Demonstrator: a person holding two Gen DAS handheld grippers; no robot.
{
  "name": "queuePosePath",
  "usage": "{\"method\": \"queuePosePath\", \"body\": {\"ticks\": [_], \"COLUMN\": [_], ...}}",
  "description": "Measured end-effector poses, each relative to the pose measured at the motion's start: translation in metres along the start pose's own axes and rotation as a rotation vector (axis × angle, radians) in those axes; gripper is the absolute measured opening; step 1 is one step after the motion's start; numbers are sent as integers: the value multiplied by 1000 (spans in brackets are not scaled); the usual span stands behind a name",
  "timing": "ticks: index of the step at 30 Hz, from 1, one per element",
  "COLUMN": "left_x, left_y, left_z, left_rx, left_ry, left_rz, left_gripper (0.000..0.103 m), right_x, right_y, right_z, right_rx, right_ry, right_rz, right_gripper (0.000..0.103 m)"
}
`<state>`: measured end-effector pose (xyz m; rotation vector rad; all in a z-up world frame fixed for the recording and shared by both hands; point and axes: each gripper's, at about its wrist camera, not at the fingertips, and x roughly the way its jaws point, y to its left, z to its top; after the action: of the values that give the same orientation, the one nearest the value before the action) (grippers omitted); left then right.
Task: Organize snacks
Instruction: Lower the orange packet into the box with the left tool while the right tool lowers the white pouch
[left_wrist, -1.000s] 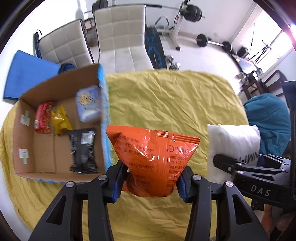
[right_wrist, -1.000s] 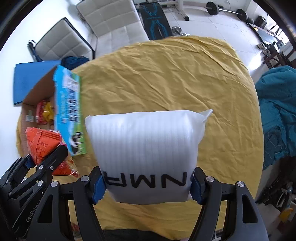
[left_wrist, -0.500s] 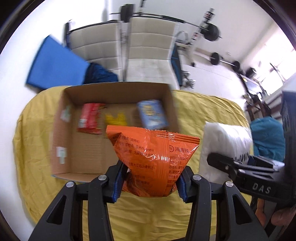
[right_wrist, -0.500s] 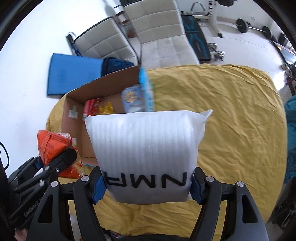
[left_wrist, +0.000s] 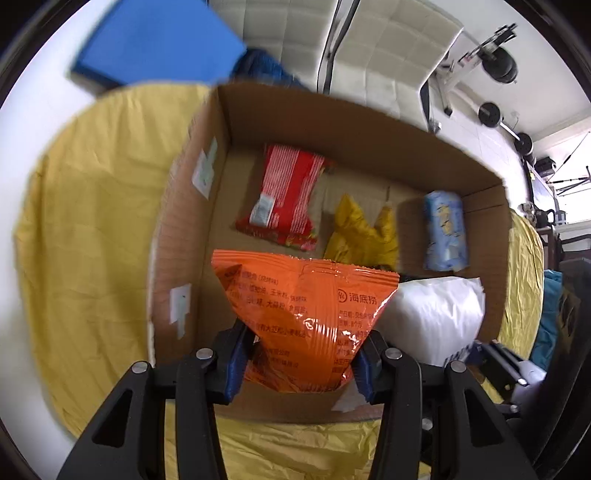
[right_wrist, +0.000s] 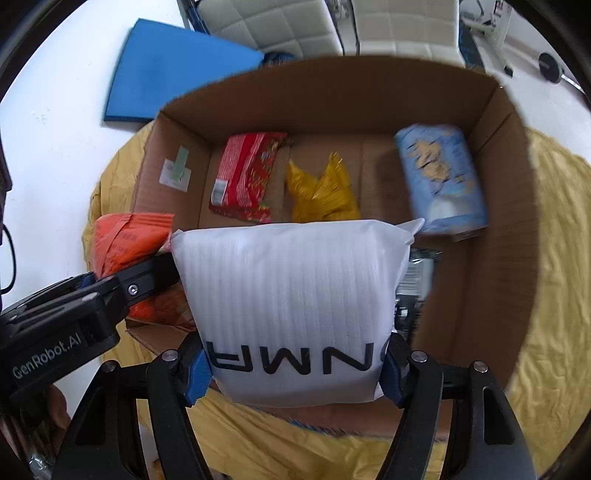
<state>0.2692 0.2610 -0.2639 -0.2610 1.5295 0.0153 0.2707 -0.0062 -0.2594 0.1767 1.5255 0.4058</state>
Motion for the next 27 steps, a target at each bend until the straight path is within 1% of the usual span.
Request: {"method": "queuePosePath", "body": {"ticks": [3, 6, 8, 11, 16, 19, 21, 23, 25, 27], "left_x": [22, 40, 49, 65, 86, 98, 104, 109, 114, 116], "left_y": [8, 10, 10, 11, 16, 15, 17, 20, 22, 25], "left_z": [5, 6, 7, 10, 13, 11, 9, 6, -2, -5], "left_rx": [-3, 13, 26, 28, 33, 67, 76, 75, 70, 53], "left_ry": [59, 109, 133, 186, 266, 315, 335, 351, 374, 392], "left_rz": [-2, 17, 29, 20, 19, 44, 56, 54, 50, 36], "left_gripper": [44, 44, 44, 44, 45, 45, 45, 45, 45, 45], "right_x": [31, 59, 74, 91, 104, 108, 113, 115, 122, 122], "right_y": [2, 0, -4, -8, -8, -6, -1, 0, 10, 6], "right_z": [4, 6, 4, 6, 9, 9, 11, 11, 12, 14], "right_rx": [17, 17, 27, 36, 24, 14, 12, 16, 15, 16], "right_ry": [62, 113, 144, 177, 209, 232, 243, 247, 252, 258], "right_rz": [26, 37, 51, 66, 62, 42, 34, 30, 15, 6], "right_gripper": [74, 74, 74, 75, 76, 77, 78, 79, 79, 81]}}
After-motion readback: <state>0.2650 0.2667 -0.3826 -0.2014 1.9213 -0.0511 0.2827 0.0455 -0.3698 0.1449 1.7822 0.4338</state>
